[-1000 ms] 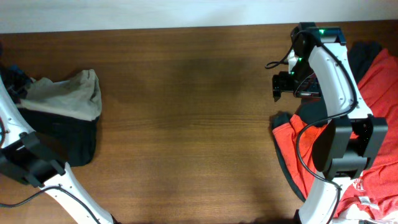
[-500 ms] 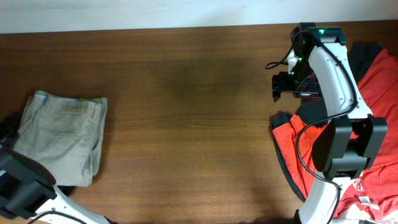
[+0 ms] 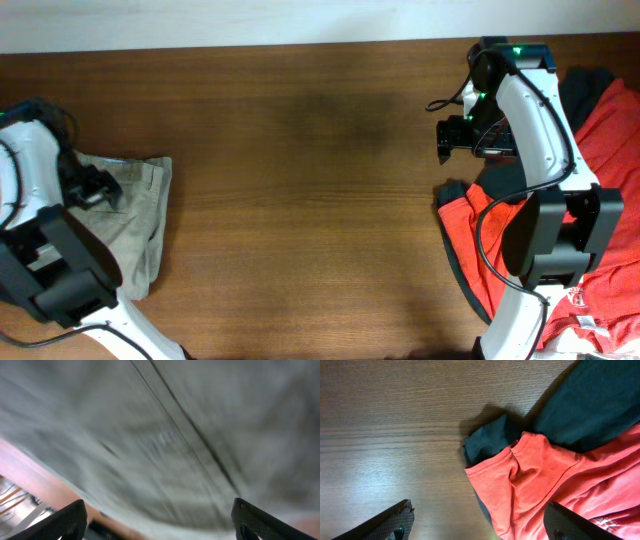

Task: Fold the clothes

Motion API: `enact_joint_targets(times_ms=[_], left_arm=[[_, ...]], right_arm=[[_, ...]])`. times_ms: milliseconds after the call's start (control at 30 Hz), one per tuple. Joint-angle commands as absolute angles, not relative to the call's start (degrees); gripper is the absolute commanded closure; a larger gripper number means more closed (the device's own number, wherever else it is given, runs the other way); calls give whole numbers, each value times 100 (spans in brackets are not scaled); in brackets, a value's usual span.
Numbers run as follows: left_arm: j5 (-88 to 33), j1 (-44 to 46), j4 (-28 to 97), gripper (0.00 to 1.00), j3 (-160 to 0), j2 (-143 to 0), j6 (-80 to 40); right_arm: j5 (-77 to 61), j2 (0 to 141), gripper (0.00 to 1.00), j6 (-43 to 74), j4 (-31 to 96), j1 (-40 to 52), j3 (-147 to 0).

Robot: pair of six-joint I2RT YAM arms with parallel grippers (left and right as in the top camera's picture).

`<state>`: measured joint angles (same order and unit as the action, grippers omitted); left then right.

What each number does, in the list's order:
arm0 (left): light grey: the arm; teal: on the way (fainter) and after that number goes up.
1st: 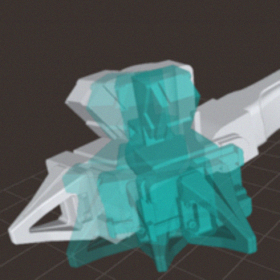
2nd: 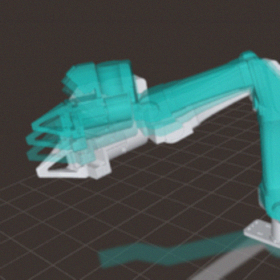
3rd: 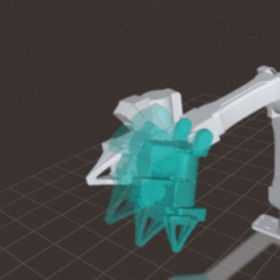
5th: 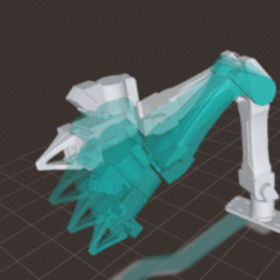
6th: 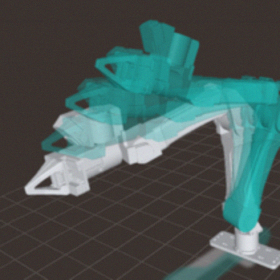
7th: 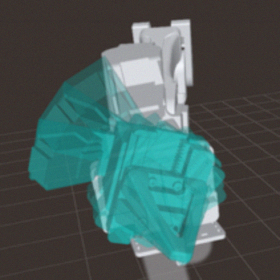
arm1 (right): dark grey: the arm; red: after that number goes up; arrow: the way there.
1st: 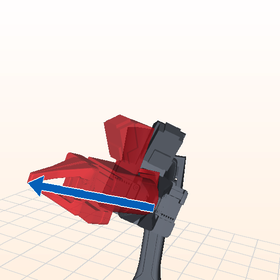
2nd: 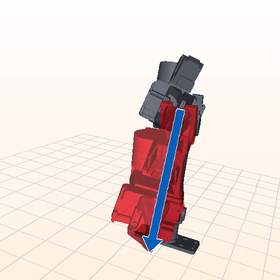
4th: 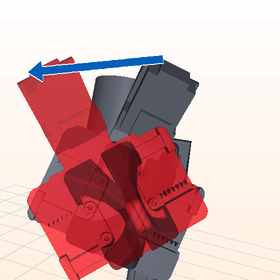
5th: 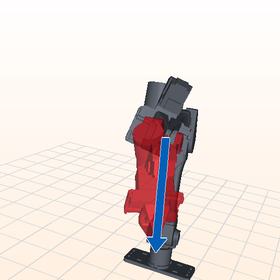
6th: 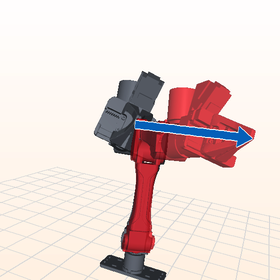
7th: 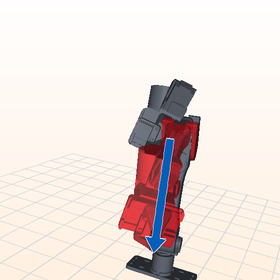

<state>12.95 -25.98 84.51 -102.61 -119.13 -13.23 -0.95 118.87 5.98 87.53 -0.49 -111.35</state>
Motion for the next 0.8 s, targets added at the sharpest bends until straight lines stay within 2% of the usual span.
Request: enact_joint_targets(times_ms=[0, 100, 200, 300, 633, 733, 767], left_arm=[[1592, -1680, 8768, 7, -9942, -11815, -1776], [2418, -126, 8613, 2, -9876, -11804, -2014], [3100, 373, 8110, 1, -9360, -11804, -2272], [4040, 390, 7771, 1, -8917, -11806, -2794], [4495, 276, 5800, 1, -8125, -11815, -2307], [4482, -71, 5413, 9, -7791, -11815, -2309], [4482, -250, 5360, 18, -7684, -11815, -2307]], right_arm=[[-106, 11736, 13, 580, 8766, -40, -11207], [-104, 11736, 13, 580, 8768, -40, -11207], [-104, 11736, 13, 578, 8768, -40, -11207], [-104, 11736, 13, 576, 8779, -40, -11207], [-104, 11736, 12, 471, 8833, -40, -11207], [-104, 11736, 12, 469, 8873, -40, -11207], [-104, 11736, 12, 469, 8875, -40, -11207]])
